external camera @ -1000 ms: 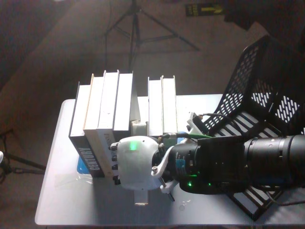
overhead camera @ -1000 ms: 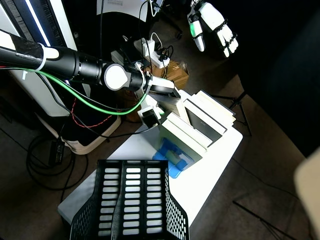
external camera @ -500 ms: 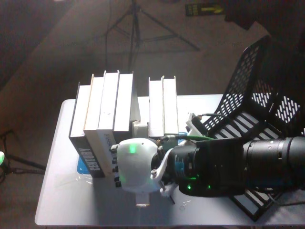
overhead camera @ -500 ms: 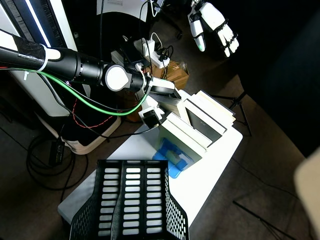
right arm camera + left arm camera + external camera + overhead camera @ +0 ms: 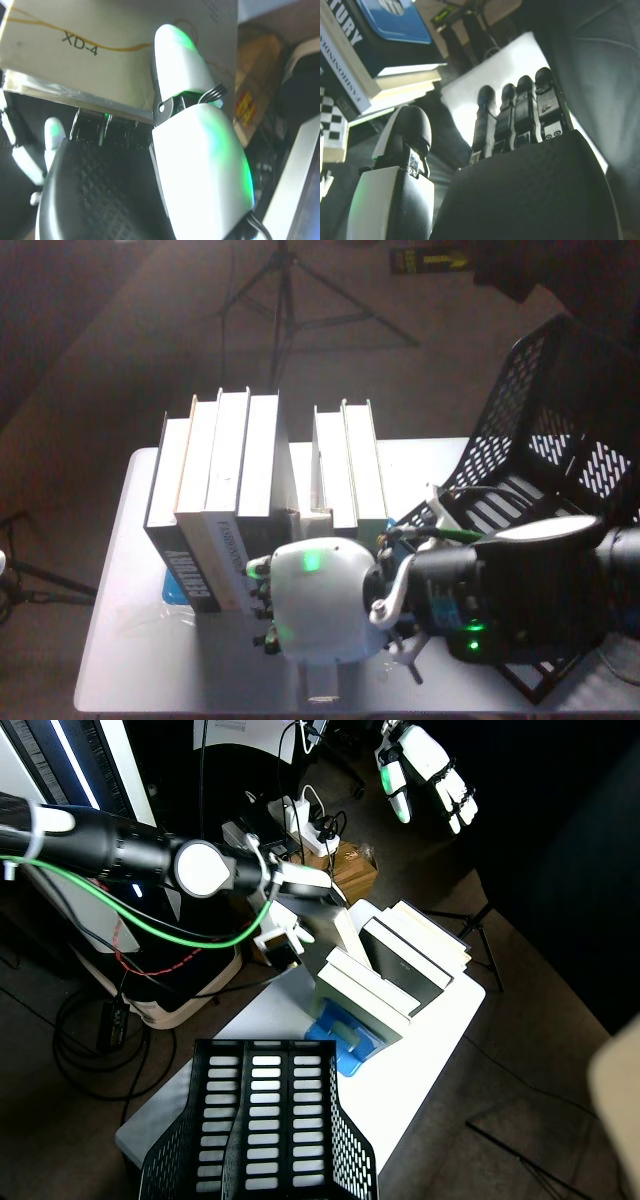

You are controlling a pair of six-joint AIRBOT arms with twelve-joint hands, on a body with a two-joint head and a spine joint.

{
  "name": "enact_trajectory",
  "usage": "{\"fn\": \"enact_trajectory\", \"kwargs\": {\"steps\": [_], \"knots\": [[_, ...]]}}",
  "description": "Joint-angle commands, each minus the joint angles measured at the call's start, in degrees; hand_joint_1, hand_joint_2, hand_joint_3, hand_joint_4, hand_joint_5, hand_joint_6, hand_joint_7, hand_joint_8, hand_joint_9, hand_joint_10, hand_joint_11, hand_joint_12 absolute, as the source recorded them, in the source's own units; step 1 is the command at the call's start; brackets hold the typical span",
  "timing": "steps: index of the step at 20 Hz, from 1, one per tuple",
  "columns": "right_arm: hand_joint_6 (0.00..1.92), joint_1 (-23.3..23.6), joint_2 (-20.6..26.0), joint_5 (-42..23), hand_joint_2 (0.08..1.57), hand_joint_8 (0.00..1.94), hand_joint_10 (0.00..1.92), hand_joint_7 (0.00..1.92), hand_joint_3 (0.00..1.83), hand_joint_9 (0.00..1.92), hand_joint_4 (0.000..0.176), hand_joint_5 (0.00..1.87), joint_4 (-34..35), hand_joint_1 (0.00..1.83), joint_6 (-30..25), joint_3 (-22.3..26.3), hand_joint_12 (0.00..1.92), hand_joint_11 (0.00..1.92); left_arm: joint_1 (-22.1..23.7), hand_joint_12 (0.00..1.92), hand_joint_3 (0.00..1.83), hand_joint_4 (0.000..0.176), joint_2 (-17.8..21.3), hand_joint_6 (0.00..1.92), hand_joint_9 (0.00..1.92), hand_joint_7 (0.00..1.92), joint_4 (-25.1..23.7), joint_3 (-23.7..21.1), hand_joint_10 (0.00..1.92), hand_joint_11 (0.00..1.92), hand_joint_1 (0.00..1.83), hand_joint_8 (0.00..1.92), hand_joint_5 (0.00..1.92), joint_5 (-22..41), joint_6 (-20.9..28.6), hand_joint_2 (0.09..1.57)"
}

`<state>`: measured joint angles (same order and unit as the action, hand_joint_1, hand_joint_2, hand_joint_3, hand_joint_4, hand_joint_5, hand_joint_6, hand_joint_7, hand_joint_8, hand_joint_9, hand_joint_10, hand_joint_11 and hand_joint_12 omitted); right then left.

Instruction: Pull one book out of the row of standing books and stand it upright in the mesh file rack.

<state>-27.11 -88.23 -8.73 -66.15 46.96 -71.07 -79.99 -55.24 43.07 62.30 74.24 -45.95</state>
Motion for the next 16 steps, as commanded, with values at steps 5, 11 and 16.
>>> {"fn": "enact_trajectory", "kwargs": {"steps": [5,11,16], "knots": [[0.13,5.51,4.06,-8.82,1.16,0.02,0.28,0.82,0.00,0.70,0.000,0.69,-12.27,1.83,-12.39,2.81,1.71,0.53,0.08,0.00,0.00,0.011,-0.01,0.00,0.00,0.05,0.93,0.22,0.00,0.00,0.36,0.01,0.17,7.55,0.55,1.39],[1.05,11.09,8.46,-11.76,1.15,1.03,1.37,0.96,0.00,0.87,0.000,0.76,-15.73,1.39,-15.55,4.68,1.68,0.77,0.26,0.00,0.00,0.000,0.04,0.00,0.00,0.03,0.08,0.88,0.00,0.00,0.40,0.00,0.16,7.69,1.59,1.40],[1.12,15.34,11.62,-14.36,1.22,1.53,1.70,0.82,0.01,0.83,0.000,0.78,-20.84,1.21,-23.67,4.74,1.92,0.77,0.77,0.00,0.00,0.003,0.02,0.00,0.00,0.02,-0.61,1.16,0.00,0.00,0.50,0.00,0.16,7.31,1.60,1.38]]}}
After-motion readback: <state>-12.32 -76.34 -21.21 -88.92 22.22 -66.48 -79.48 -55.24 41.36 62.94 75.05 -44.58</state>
